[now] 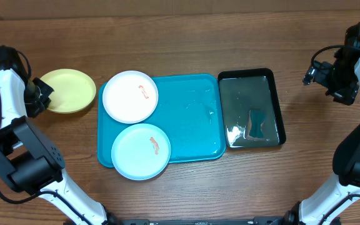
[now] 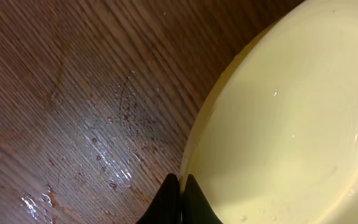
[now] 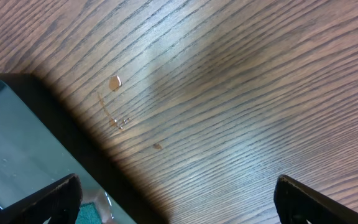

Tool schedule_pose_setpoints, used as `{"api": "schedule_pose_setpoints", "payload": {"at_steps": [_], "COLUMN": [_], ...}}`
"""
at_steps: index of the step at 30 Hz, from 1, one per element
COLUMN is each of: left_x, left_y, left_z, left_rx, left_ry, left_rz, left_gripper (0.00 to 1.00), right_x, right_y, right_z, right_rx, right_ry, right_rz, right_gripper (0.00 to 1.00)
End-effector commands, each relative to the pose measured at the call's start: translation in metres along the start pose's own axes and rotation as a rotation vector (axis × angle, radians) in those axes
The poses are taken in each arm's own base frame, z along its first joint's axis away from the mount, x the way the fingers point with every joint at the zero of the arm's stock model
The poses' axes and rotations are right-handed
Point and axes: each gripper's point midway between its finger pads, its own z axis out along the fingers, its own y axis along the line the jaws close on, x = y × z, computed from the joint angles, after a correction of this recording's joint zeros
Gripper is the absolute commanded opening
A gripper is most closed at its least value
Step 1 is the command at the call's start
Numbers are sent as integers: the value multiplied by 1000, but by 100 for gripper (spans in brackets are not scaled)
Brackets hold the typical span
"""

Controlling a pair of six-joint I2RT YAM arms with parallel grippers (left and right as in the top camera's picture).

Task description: Clean dirty plates on tray and stack at the side

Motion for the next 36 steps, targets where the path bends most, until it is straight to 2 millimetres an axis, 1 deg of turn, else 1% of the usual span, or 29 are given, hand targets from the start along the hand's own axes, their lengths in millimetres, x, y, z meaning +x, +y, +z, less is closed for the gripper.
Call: {"api": "schedule_pose_setpoints", "payload": {"at_steps": [1,3,4,5,7,8,9,10,11,14,17,21,24,26,27,29,30,31,33,36], "left_x": [2,2,2,3,6,7,8,9,10,12,22,49,76,89,97,108,114,120,131,147], "left_y": [3,2,2,1,-5,-7,-10,-13,-17,-33,-54,-80,-97,-103,-107,-115,-120,-126,-135,-146], "left_z": [3,3,3,3,3,2,0,-2,-5,-18,-35,-52,-57,-58,-58,-59,-60,-61,-64,-66], "left_rx": [-20,-13,-12,-6,26,41,59,75,97,188,285,354,331,300,282,258,254,256,259,259], "left_ry": [-3,-4,-3,0,18,26,35,43,50,78,118,173,198,210,212,210,209,209,212,221], "left_rz": [-17,-17,-17,-16,30,45,52,53,55,86,134,246,364,406,435,478,500,521,557,604], "left_gripper": [4,4,6,13,22,31,45,52,54,54,50,47,45,45,45,44,45,45,45,44], "right_x": [-3,-3,-3,-3,-3,-3,-3,-3,-3,-3,-3,-3,-3,-3,-7,-26,-32,-34,-27,-11], "right_y": [0,0,0,0,0,0,0,0,0,0,0,0,0,0,2,8,14,23,41,62], "right_z": [-4,-4,-4,-4,-4,-4,-4,-4,-4,-4,-4,-4,-4,-4,-4,-5,-6,-7,-10,-15], "right_rx": [-5,-5,-5,-5,-5,-5,-5,-5,-5,-5,-5,-5,-5,-5,-15,-40,-68,-114,-219,-351], "right_ry": [-13,-13,-13,-14,-13,-13,-13,-14,-13,-14,-14,-14,-14,-14,-33,-110,-133,-136,-103,-26], "right_rz": [6,6,6,6,6,6,6,6,6,6,6,6,6,6,7,2,-4,-9,-19,-22], "right_gripper": [100,100,100,100,100,100,100,100,100,100,100,100,100,100,100,100,100,100,100,100]}}
